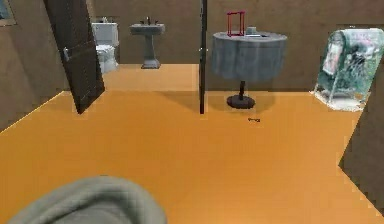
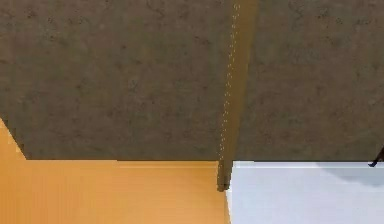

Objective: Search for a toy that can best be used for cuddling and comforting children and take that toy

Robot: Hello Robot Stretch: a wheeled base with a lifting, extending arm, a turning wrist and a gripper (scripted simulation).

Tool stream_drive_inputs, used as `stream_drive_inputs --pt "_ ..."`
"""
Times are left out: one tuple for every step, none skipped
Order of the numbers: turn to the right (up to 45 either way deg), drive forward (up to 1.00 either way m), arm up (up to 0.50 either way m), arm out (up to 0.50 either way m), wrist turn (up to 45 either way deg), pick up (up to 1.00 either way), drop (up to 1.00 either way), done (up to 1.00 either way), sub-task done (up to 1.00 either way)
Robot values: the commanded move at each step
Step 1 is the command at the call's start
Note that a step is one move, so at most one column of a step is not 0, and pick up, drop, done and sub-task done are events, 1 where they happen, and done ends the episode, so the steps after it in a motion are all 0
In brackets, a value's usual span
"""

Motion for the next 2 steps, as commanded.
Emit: stream_drive_inputs --pt "45.0 0.0 0.0 0.0 0.0 0.0 0.0 0.0 0.0" --pt "45.0 0.0 0.0 0.0 0.0 0.0 0.0 0.0 0.0"
